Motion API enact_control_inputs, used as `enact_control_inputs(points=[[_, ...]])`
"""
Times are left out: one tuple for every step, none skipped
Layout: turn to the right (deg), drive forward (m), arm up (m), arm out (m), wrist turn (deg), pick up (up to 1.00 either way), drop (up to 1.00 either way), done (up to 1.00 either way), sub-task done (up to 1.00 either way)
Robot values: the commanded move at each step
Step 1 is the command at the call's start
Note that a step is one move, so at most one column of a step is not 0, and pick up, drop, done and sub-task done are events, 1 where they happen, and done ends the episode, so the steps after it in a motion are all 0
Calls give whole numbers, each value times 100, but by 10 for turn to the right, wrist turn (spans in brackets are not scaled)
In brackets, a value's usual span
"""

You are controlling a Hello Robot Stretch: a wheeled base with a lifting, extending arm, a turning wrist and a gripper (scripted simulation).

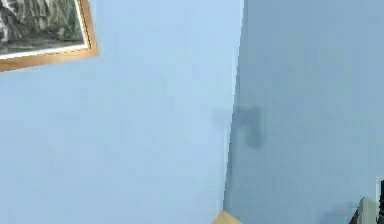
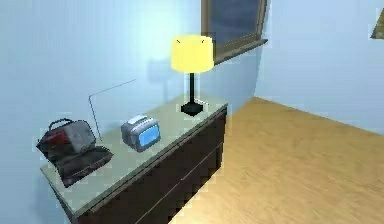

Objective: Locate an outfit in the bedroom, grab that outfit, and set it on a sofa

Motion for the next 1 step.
enact_control_inputs(points=[[-270, 0, 0, 0, 0, 0, 0, 0, 0]])
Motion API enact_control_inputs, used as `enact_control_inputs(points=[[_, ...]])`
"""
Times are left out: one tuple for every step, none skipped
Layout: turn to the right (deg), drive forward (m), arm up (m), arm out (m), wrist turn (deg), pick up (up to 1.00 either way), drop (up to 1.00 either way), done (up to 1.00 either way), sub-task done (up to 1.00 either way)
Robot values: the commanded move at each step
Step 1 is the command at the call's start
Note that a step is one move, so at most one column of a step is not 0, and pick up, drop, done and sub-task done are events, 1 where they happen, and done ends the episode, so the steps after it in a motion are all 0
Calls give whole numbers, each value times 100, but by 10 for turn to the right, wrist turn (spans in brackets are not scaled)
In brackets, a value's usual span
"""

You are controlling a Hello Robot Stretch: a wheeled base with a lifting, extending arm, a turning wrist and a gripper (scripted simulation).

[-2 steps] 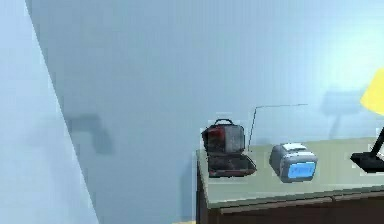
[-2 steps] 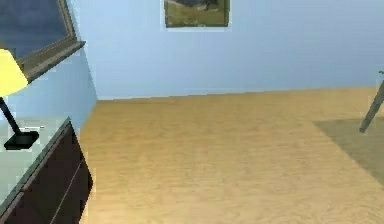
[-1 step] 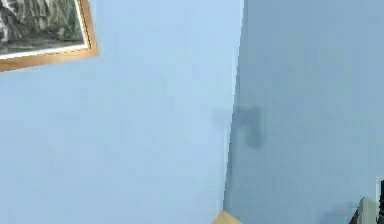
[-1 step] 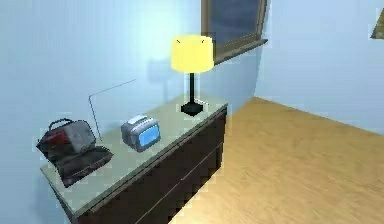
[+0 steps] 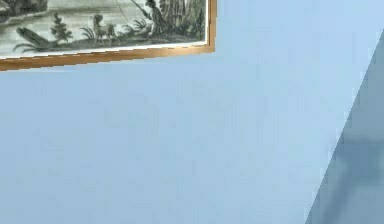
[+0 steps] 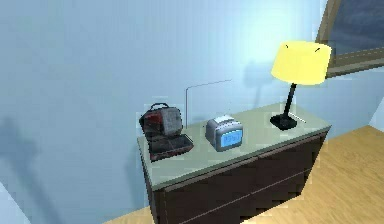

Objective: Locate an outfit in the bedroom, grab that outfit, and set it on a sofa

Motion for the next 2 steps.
enact_control_inputs(points=[[0, 0, 50, 0, 0, 0, 0, 0, 0], [0, 0, 34, 0, 0, 0, 0, 0, 0]])
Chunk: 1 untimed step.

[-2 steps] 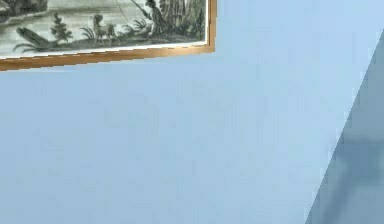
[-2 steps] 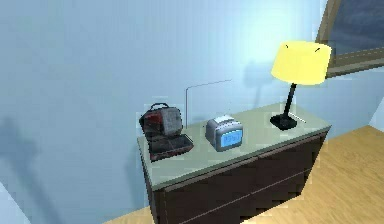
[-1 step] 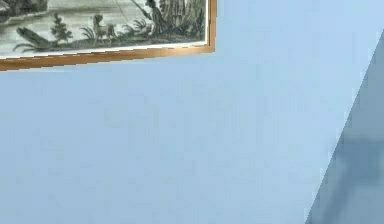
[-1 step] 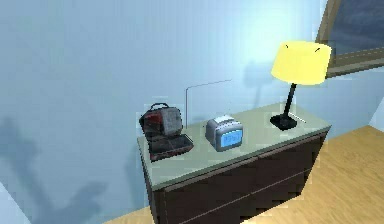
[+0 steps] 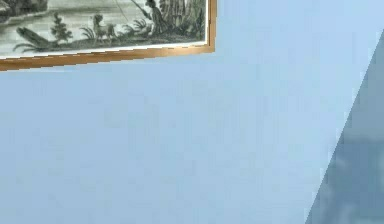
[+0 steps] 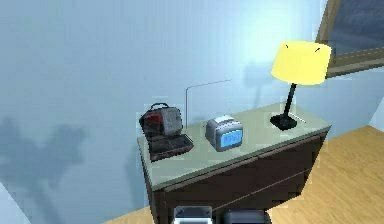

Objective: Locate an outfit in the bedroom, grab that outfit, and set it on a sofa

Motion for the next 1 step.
enact_control_inputs(points=[[0, 0, 0, 44, 0, 0, 0, 0, 0]])
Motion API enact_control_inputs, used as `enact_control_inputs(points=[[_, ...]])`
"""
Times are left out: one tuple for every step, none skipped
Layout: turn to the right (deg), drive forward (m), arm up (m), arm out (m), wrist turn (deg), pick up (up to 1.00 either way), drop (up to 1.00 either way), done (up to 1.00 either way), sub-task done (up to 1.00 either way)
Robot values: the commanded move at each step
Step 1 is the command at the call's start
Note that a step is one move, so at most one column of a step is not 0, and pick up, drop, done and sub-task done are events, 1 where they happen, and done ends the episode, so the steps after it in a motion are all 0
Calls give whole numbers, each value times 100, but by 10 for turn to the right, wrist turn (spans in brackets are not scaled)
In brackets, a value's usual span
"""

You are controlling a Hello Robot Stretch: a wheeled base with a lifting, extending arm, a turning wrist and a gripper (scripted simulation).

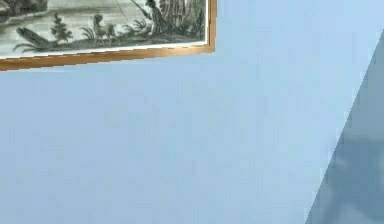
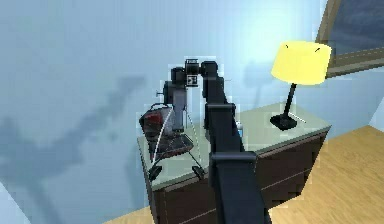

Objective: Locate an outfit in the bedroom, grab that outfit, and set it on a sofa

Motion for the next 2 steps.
enact_control_inputs(points=[[0, 0, 0, 0, 450, 0, 0, 0, 0], [0, 0, 0, 0, 450, 0, 0, 0, 0]])
